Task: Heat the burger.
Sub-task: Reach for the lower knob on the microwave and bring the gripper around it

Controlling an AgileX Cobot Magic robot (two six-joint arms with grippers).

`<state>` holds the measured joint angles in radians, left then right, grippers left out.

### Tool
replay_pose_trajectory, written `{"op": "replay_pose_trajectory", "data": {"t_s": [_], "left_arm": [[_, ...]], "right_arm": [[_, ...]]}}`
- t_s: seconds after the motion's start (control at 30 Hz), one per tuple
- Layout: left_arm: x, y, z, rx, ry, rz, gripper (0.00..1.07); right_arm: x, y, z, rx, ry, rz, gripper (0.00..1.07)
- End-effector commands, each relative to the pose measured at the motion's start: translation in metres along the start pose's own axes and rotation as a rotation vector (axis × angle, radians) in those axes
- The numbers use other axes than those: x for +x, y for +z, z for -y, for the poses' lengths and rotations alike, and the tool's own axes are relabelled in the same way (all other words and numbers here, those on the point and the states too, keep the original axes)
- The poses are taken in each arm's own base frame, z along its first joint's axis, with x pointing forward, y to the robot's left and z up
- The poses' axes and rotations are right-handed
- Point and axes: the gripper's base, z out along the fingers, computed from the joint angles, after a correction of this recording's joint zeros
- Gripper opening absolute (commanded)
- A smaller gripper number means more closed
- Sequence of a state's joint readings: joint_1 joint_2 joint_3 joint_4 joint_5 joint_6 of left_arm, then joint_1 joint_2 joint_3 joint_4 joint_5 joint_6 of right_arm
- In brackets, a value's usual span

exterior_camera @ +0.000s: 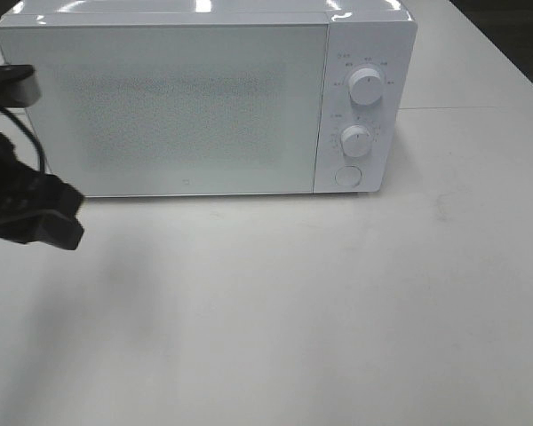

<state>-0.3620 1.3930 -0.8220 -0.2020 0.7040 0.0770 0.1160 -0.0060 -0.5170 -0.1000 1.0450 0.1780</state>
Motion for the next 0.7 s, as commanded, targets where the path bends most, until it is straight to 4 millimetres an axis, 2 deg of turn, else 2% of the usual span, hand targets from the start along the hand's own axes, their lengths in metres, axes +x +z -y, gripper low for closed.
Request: {"op": "replay_pose_trajectory", "data": {"t_s": [0.03, 0.07, 0.13, 0.23, 0.27, 0.33, 0.37, 0.43, 0.47, 0.5, 0.53, 0.57, 0.6, 0.67, 0.7], "left_arm": [[0.012, -0.021, -0.021, -0.045, -0.037, -0.059, 1.02], [0.012, -0.021, -0.021, -0.045, -0.037, -0.059, 1.02], [0.022, -0.044, -0.045, -0.08, -0.129, -0.055, 1.02], [0.025, -0.051, -0.05, -0.088, -0.158, -0.039, 1.02], [0.032, -0.065, -0.055, -0.1, -0.192, -0.015, 1.02], [0.035, -0.071, -0.055, -0.104, -0.2, -0.004, 1.02], [0.045, -0.083, -0.053, -0.121, -0.21, 0.03, 1.02], [0.051, -0.088, -0.053, -0.134, -0.216, 0.042, 1.02], [0.065, -0.097, -0.05, -0.167, -0.225, 0.073, 1.02], [0.065, -0.097, -0.05, -0.167, -0.225, 0.073, 1.02], [0.082, -0.101, -0.049, -0.205, -0.238, 0.074, 1.02], [0.091, -0.103, -0.048, -0.222, -0.245, 0.077, 1.02], [0.091, -0.103, -0.048, -0.222, -0.245, 0.077, 1.02], [0.12, -0.113, -0.04, -0.247, -0.246, 0.134, 1.02], [0.12, -0.113, -0.04, -0.247, -0.246, 0.134, 1.02]], "right_arm": [[0.002, -0.003, 0.001, 0.002, 0.009, 0.031, 0.72], [0.002, -0.003, 0.001, 0.002, 0.009, 0.031, 0.72], [0.002, -0.003, 0.001, 0.002, 0.009, 0.031, 0.72], [0.002, -0.003, 0.001, 0.002, 0.009, 0.031, 0.72], [0.002, -0.003, 0.001, 0.002, 0.009, 0.031, 0.72], [0.002, -0.003, 0.001, 0.002, 0.009, 0.031, 0.72], [0.002, -0.003, 0.001, 0.002, 0.009, 0.031, 0.72], [0.002, -0.003, 0.001, 0.002, 0.009, 0.031, 0.72], [0.002, -0.003, 0.001, 0.002, 0.009, 0.031, 0.72], [0.002, -0.003, 0.001, 0.002, 0.009, 0.031, 0.72], [0.002, -0.003, 0.001, 0.002, 0.009, 0.031, 0.72], [0.002, -0.003, 0.001, 0.002, 0.009, 0.031, 0.72], [0.002, -0.003, 0.001, 0.002, 0.009, 0.031, 0.72], [0.002, -0.003, 0.001, 0.002, 0.009, 0.031, 0.72], [0.002, -0.003, 0.001, 0.002, 0.009, 0.031, 0.72]]}}
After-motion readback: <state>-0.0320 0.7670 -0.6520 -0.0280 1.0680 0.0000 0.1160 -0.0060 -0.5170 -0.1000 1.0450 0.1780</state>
